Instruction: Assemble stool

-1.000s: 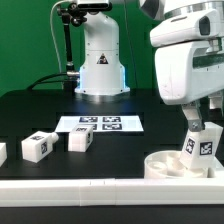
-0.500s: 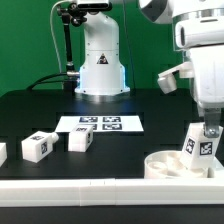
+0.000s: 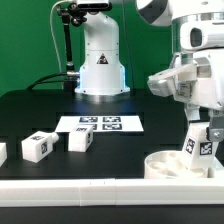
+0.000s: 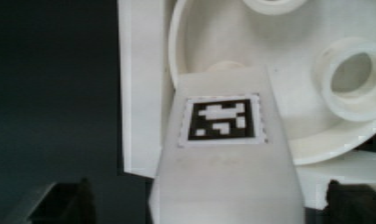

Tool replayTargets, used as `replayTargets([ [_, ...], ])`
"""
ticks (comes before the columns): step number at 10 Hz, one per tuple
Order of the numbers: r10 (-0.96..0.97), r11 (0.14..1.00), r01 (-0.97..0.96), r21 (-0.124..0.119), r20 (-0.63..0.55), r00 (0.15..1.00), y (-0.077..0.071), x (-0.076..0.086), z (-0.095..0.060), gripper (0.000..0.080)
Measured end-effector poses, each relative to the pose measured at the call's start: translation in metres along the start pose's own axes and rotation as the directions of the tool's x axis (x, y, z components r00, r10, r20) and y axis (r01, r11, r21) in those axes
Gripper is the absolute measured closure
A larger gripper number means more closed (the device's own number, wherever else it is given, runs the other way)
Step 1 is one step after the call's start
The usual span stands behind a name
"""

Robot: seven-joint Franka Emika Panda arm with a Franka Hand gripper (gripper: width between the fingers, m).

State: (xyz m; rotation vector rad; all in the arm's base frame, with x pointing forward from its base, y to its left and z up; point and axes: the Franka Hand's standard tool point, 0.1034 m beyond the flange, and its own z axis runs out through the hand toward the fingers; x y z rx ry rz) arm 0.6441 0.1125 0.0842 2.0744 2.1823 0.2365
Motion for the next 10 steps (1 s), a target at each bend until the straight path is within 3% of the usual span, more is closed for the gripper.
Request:
replayTargets([
  [5,0.01,1.0,-0.01,0.001,0.001,1.0,-0.0001,-0.0033,0.0006,0.0173],
  [6,0.01,1.0,-0.01,0.001,0.001,1.0,-0.0001,-0.0035,0.0006,0.035],
  [7,0.01,1.0,-0.01,0.0,0.001,1.0,0.0002,-0.0036,0.0,0.0449],
  [10,0.048,0.999,-0.048,0.001,0.001,0.999,0.0001,-0.0039,-0.0001,0.0449],
])
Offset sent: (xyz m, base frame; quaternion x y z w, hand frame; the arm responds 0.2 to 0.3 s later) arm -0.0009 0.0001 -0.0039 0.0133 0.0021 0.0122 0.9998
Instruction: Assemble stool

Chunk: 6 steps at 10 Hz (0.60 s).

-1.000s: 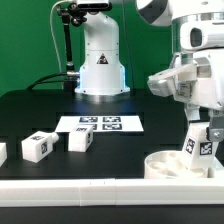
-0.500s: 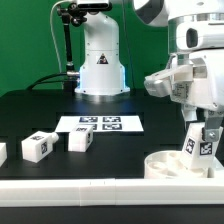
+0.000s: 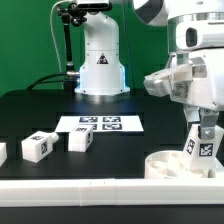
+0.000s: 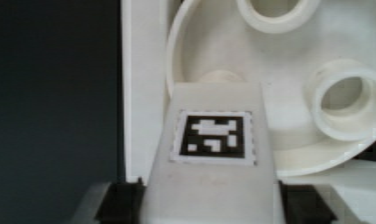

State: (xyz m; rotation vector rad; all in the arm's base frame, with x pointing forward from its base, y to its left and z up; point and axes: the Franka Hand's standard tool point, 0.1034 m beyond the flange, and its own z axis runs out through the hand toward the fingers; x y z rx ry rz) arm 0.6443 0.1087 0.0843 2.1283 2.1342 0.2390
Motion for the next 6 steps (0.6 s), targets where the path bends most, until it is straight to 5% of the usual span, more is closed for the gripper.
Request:
replayTargets([
  [6,0.378,0.925,-0.379,-0.026,-0.035,0.925,0.0016,-0.0044,-0.0005,0.0449],
])
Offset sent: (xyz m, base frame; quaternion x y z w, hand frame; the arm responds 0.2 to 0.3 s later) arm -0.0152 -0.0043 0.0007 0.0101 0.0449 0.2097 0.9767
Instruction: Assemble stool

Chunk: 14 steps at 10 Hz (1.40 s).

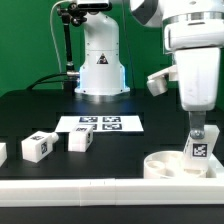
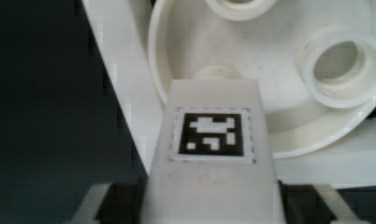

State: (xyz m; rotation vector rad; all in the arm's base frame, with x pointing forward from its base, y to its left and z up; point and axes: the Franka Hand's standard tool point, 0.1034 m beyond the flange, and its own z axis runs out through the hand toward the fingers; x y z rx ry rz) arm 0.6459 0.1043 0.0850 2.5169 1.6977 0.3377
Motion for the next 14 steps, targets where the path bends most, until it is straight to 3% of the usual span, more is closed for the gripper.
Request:
replayTargets([
  [3,0.247,0.969,-0.248,-0.004,-0.03,0.968,0.0023,-0.0009,0.0001,0.0449],
  [8,0.539,0.842,-0.539,0.015,-0.04,0.841,0.0014,0.0019,0.0,0.0454],
  [11,0.695,0.719,-0.694,0.034,-0.039,0.718,0.0006,0.002,0.0006,0.0454],
  [14,0.857,0.515,-0.855,0.066,-0.053,0.512,0.0021,-0.0025,0.0015,0.0454],
])
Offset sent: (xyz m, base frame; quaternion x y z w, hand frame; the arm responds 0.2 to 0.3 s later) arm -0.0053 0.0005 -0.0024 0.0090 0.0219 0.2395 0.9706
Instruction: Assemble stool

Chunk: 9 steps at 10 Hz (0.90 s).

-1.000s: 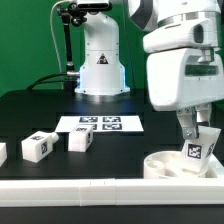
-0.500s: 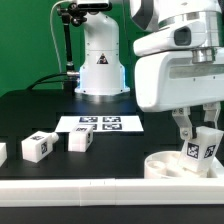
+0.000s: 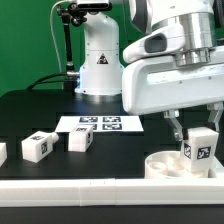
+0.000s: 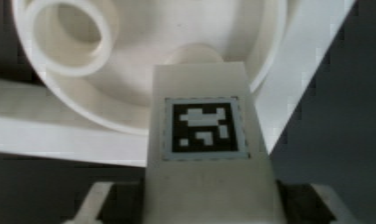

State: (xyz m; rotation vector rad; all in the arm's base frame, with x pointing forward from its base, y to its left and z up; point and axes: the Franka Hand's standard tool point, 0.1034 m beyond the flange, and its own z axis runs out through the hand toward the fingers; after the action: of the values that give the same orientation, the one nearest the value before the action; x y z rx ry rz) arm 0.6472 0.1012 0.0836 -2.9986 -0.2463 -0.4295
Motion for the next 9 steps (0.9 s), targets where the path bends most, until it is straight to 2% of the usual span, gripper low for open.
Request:
replayTargets([
  [3,0.277,0.961,-0.277,0.013,-0.036,0.96,-0.0029,-0.0023,0.0013,0.0454],
  [5,0.418,0.908,-0.418,0.008,-0.04,0.907,-0.0025,-0.0042,0.0008,0.0453],
  [8,0.613,0.79,-0.612,0.015,-0.04,0.789,-0.0002,-0.0069,-0.0002,0.0453],
  [9,0.691,0.723,-0.691,0.02,-0.034,0.722,-0.0003,-0.0091,-0.0007,0.0453],
])
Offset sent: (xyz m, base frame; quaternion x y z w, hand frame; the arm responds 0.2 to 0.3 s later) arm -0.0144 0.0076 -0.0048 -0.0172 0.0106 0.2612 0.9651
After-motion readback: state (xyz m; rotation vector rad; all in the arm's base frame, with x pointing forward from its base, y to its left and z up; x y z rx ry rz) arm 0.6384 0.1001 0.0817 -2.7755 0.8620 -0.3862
